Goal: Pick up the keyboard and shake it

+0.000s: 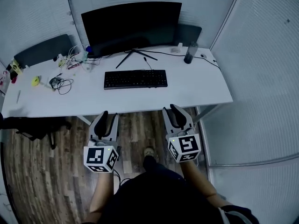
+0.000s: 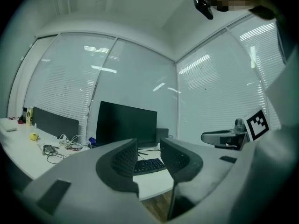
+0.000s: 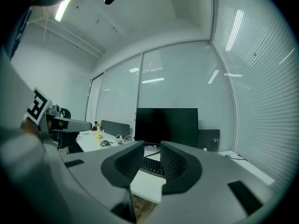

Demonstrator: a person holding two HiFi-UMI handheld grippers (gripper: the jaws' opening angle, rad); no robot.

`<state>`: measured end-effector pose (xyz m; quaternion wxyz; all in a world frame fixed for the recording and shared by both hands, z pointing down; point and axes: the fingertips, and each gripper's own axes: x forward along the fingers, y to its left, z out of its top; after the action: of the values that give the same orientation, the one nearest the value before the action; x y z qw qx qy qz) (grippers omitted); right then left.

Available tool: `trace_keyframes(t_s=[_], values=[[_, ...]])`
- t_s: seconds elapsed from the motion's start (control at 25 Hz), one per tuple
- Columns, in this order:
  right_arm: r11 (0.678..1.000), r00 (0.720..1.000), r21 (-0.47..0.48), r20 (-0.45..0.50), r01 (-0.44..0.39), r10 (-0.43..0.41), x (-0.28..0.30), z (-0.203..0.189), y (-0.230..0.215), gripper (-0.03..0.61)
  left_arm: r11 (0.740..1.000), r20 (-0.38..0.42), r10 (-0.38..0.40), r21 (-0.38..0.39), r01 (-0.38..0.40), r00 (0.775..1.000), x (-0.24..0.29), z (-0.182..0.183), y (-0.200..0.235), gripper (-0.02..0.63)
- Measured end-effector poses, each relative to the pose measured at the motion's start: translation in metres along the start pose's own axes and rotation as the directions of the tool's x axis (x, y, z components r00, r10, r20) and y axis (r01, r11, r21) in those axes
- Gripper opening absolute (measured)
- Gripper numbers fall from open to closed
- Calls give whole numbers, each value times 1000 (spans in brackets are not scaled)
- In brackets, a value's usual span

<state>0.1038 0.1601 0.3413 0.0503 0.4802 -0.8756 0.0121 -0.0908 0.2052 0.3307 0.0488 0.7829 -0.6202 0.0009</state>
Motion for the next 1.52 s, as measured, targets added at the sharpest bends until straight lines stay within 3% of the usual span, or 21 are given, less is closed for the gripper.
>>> trace_keyframes(t_s=[0.32,0.84,1.28,1.52], values=[[999,996,27,-69,-46,48,112,-21,-76,133,994,-40,101,-23,-102,994,112,-12,46,156],[994,983,92,-169,-63,78,178,-58,-111,137,987,-146,155,-18,-160,977,171,-36,76,156],[998,967,56,-256,11,4,252,-97,-132,156,991,-233,111,-40,-124,966,244,-82,146,170],[998,933,30,-357,64,-49,295,-131,-145,167,995,-349,52,-58,-77,936,292,-124,193,193]])
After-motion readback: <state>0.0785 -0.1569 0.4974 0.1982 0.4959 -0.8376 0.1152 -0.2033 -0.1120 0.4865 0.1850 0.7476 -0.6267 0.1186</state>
